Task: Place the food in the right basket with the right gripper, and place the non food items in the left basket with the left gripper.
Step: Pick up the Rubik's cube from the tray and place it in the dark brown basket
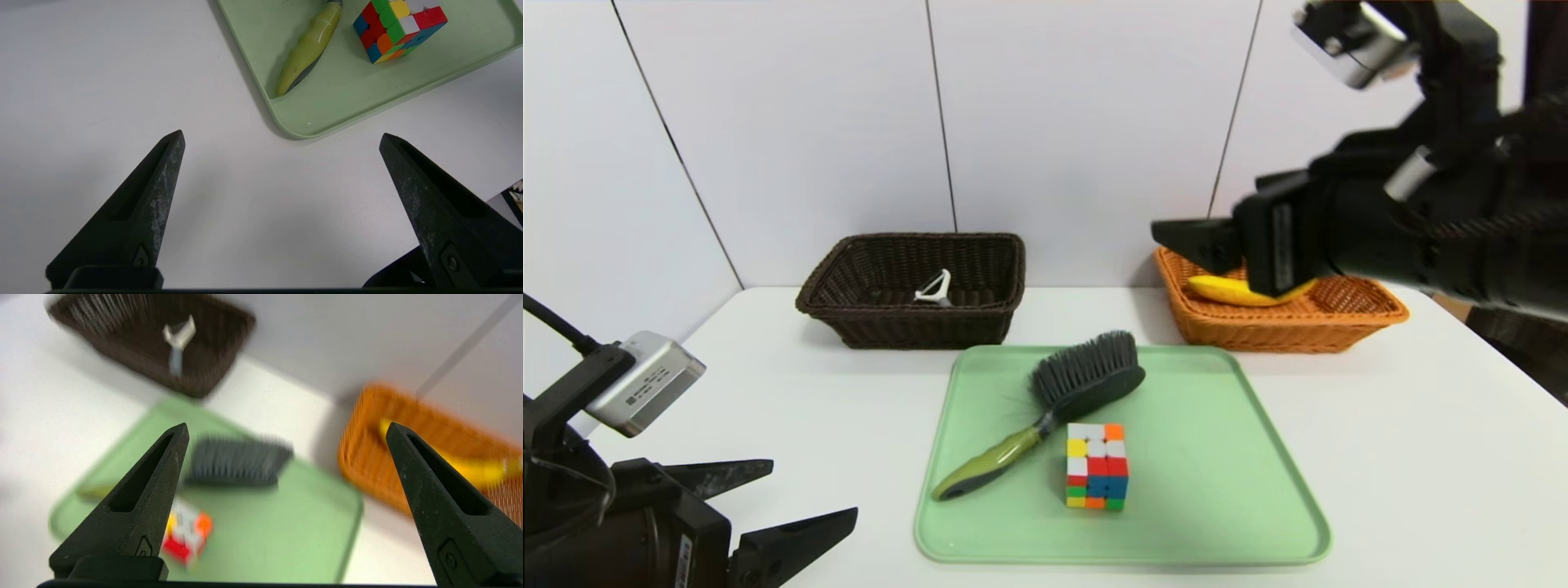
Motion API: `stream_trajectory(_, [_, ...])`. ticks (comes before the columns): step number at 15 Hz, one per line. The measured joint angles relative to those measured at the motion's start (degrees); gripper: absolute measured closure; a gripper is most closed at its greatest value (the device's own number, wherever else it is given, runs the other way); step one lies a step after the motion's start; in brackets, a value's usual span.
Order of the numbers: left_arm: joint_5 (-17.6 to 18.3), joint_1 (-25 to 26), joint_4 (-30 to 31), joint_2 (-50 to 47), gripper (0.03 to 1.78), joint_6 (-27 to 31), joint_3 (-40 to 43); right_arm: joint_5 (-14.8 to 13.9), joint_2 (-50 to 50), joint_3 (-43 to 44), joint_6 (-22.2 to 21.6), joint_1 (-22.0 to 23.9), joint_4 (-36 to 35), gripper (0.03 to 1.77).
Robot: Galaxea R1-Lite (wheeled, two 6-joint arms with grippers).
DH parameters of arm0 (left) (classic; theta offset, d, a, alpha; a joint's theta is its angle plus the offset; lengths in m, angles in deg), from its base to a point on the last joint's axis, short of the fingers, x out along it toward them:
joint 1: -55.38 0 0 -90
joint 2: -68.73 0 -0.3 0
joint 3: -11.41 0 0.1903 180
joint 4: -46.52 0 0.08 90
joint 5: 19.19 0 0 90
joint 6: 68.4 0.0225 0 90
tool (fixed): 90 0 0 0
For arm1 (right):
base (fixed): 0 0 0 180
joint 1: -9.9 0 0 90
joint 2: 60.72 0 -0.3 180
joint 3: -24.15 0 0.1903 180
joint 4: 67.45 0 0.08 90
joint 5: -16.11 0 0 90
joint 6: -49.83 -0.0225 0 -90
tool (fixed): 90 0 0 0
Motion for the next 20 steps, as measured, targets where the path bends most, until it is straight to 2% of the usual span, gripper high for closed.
stream_trajectory(3, [0.11, 0.00, 0.00, -0.66, 0.12, -0.22, 0.55, -0.91, -9.03, -12.35, -5.34, 0.78, 6.73, 0.12])
stream_trajectory(7, [0.11, 0.00, -0.05, -2.22, 0.12, -0.38, 2.01, -1.06, -16.45, -24.67, -9.91, 4.04, 7.17, 0.11])
stream_trajectory(9, [0.16, -0.06, -0.07, -2.78, 0.12, -0.77, 2.97, -1.08, -18.46, -26.82, -11.37, 4.64, 6.81, 0.11])
stream_trajectory(12, [0.05, -1.05, -0.55, -1.87, 0.12, -1.16, 1.49, -1.08, -19.43, -27.32, -11.13, 4.78, 6.75, 0.11])
stream_trajectory(15, [-1.52, -4.57, -3.91, 1.85, 0.12, -5.32, -6.03, -1.06, -19.43, -27.67, -11.34, 4.78, 6.75, 0.11])
stream_trajectory(20, [-6.45, -14.97, -16.51, 15.01, 0.12, -16.84, -26.95, -1.06, -19.50, -27.87, -11.40, 4.75, 6.75, 0.11])
